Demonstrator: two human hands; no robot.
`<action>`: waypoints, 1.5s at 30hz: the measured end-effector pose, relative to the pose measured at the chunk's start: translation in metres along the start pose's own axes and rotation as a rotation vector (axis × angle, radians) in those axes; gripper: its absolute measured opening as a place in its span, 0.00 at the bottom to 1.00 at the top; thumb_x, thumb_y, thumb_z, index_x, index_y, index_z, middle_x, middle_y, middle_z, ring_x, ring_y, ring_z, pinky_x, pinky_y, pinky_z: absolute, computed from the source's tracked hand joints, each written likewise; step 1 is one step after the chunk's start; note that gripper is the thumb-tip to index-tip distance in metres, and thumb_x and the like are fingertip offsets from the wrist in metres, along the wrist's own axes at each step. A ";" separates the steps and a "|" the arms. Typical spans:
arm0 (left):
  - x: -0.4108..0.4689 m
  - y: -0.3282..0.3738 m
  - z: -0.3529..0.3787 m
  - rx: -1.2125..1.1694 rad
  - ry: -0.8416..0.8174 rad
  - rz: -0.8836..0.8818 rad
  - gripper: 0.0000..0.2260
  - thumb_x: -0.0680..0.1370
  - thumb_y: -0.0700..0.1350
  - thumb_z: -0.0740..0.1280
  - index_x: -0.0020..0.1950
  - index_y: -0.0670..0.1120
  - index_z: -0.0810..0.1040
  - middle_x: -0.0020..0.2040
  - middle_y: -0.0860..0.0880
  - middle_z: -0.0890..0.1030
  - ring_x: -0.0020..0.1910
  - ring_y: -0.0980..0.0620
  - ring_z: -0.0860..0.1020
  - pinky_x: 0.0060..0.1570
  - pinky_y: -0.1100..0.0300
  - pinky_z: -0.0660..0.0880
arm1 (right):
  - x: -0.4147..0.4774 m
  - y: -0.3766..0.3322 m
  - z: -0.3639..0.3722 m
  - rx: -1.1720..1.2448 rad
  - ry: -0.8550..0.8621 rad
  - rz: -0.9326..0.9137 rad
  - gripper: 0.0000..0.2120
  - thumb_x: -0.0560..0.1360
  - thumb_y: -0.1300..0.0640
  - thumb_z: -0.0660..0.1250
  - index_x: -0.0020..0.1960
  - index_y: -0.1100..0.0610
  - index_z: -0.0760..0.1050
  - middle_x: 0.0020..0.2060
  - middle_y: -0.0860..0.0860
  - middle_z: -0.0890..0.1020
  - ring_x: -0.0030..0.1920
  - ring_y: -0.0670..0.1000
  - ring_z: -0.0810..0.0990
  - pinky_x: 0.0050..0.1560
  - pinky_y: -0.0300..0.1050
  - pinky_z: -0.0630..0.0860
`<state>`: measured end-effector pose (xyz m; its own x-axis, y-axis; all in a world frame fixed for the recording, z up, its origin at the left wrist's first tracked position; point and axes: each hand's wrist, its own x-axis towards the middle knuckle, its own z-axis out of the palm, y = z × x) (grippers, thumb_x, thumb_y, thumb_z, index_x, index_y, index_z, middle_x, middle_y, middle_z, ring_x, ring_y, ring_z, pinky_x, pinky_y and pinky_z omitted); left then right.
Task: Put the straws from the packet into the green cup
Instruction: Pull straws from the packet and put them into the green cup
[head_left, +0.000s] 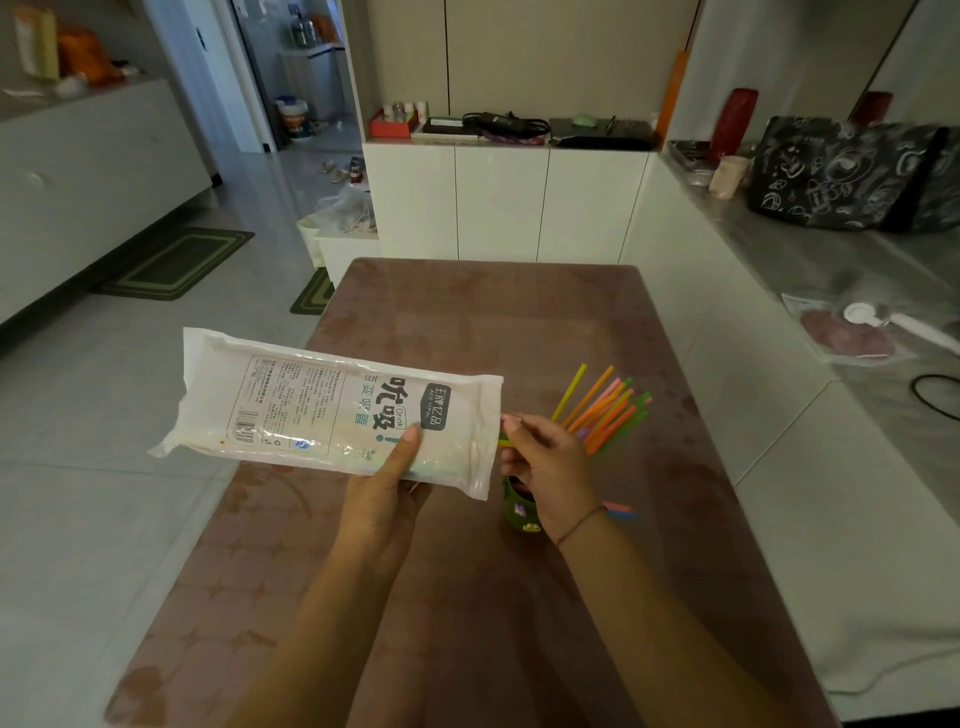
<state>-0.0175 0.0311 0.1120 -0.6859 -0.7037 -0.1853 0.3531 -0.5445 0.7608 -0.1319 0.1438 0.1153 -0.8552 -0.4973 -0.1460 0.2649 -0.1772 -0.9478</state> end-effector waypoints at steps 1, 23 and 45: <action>0.001 0.001 -0.002 -0.020 0.009 -0.003 0.23 0.71 0.41 0.71 0.65 0.51 0.74 0.60 0.46 0.82 0.58 0.48 0.81 0.52 0.50 0.80 | 0.001 -0.001 -0.003 -0.012 -0.001 -0.006 0.04 0.74 0.63 0.66 0.47 0.59 0.80 0.26 0.48 0.80 0.25 0.43 0.75 0.27 0.36 0.75; 0.007 -0.014 -0.005 -0.329 0.121 -0.146 0.19 0.73 0.35 0.68 0.61 0.50 0.74 0.50 0.48 0.86 0.50 0.49 0.84 0.41 0.53 0.83 | 0.004 -0.007 -0.002 0.439 -0.112 0.206 0.02 0.72 0.62 0.67 0.41 0.56 0.77 0.30 0.48 0.77 0.28 0.43 0.74 0.25 0.33 0.70; 0.007 -0.013 -0.011 -0.375 0.211 -0.177 0.17 0.74 0.35 0.68 0.60 0.50 0.74 0.52 0.49 0.85 0.53 0.50 0.82 0.48 0.52 0.81 | 0.002 -0.024 -0.019 0.224 -0.075 0.036 0.05 0.74 0.63 0.65 0.44 0.60 0.80 0.32 0.51 0.75 0.27 0.43 0.74 0.28 0.34 0.73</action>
<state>-0.0200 0.0282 0.0939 -0.6260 -0.6412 -0.4439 0.4742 -0.7649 0.4360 -0.1485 0.1631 0.1319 -0.8100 -0.5672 -0.1487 0.3936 -0.3380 -0.8549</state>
